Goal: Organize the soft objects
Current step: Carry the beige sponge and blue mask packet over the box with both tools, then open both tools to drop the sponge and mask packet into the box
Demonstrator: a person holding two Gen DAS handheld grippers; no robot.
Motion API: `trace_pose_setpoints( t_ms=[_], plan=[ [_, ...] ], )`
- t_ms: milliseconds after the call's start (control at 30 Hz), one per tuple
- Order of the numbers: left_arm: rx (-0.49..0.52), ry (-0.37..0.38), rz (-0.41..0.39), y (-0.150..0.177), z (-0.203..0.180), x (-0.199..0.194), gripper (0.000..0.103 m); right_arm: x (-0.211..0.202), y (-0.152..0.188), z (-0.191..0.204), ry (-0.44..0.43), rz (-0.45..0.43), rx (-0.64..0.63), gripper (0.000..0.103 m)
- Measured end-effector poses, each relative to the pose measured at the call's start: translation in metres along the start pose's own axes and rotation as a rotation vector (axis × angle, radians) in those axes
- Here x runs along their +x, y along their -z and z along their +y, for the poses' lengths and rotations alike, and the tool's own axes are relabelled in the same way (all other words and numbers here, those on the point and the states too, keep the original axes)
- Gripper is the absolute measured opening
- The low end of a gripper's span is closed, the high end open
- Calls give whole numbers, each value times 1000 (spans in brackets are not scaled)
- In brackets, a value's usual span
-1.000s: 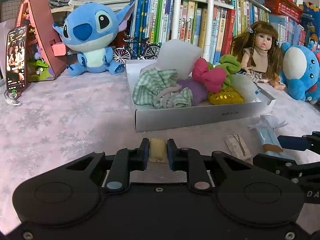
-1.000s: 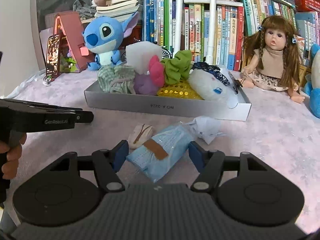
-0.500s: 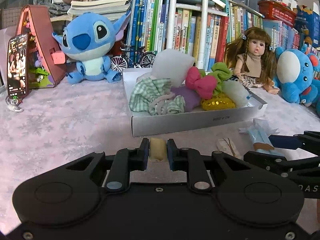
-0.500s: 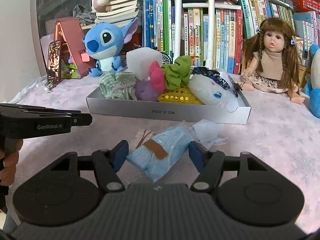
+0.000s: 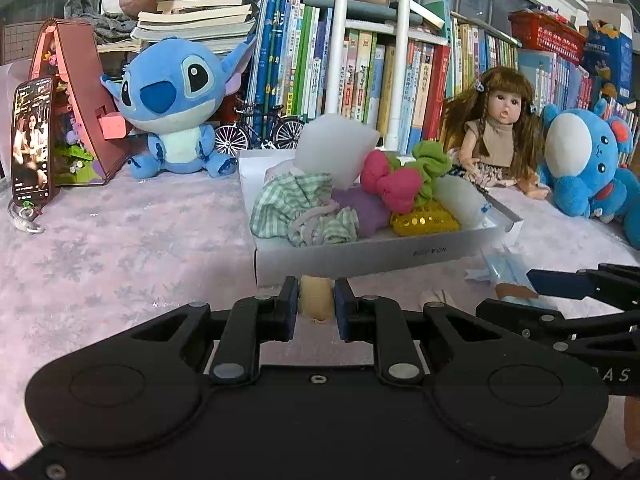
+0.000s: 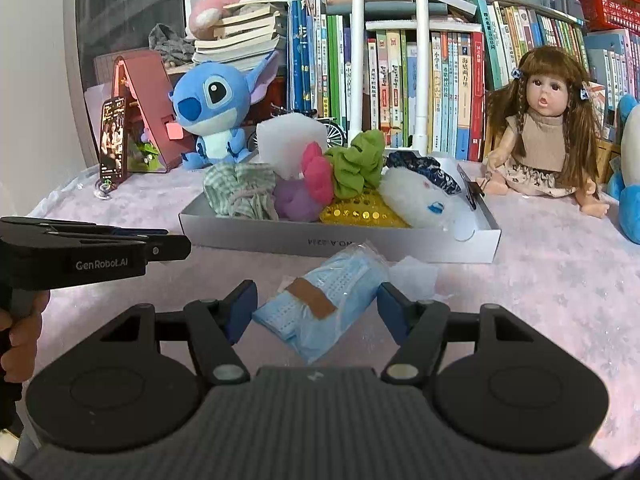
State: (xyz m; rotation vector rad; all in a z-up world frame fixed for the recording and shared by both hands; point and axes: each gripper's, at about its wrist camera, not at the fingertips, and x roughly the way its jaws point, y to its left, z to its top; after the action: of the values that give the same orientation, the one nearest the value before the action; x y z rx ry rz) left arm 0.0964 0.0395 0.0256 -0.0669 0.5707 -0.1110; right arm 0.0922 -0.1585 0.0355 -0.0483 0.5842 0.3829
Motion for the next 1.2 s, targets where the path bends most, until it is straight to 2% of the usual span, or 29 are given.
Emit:
trace_pose_setpoints(
  t_ms=[433, 733, 867, 1200],
  plan=[
    [-68, 29, 10, -36, 10, 22, 18, 12, -31, -8, -61, 0, 63, 69],
    [-77, 57, -14, -62, 9, 56, 18, 51, -66, -21, -81, 54, 150, 68],
    [-97, 79, 0, -73, 9, 76, 18, 71, -80, -26, -72, 61, 166, 68],
    [-134, 47, 10, -96, 14, 119, 18, 111, -103, -30, -48, 76, 155, 67]
  ],
)
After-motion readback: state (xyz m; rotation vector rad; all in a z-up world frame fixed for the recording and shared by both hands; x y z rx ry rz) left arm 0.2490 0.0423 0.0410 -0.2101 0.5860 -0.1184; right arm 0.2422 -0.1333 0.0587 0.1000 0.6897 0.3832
